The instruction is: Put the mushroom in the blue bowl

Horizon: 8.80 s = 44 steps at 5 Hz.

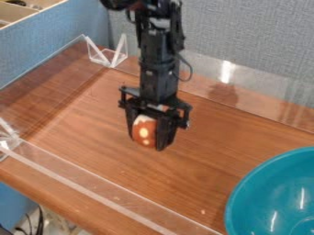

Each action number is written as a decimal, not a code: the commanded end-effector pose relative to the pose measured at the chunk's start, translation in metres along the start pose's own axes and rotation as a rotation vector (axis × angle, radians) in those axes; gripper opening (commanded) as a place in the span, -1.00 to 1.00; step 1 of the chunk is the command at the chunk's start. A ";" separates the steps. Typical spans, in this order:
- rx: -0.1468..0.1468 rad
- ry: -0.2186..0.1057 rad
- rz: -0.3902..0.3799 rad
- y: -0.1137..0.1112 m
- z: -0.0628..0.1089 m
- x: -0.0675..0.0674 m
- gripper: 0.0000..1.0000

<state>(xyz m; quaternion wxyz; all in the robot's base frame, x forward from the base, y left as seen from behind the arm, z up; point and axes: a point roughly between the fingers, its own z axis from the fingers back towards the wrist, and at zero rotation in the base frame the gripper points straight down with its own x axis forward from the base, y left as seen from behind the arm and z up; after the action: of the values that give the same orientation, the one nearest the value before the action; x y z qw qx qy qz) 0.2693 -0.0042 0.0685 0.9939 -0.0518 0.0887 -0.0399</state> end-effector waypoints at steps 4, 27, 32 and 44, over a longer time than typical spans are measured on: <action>0.080 -0.158 0.044 0.051 0.109 0.015 -1.00; 0.034 -0.033 -0.543 -0.168 0.011 0.033 -1.00; 0.030 -0.046 -0.559 -0.171 0.001 0.032 1.00; 0.004 -0.082 -0.456 -0.153 0.002 0.020 1.00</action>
<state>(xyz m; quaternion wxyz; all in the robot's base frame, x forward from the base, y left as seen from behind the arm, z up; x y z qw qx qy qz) 0.2728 -0.1596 0.0572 0.9596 -0.0638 0.0768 -0.2629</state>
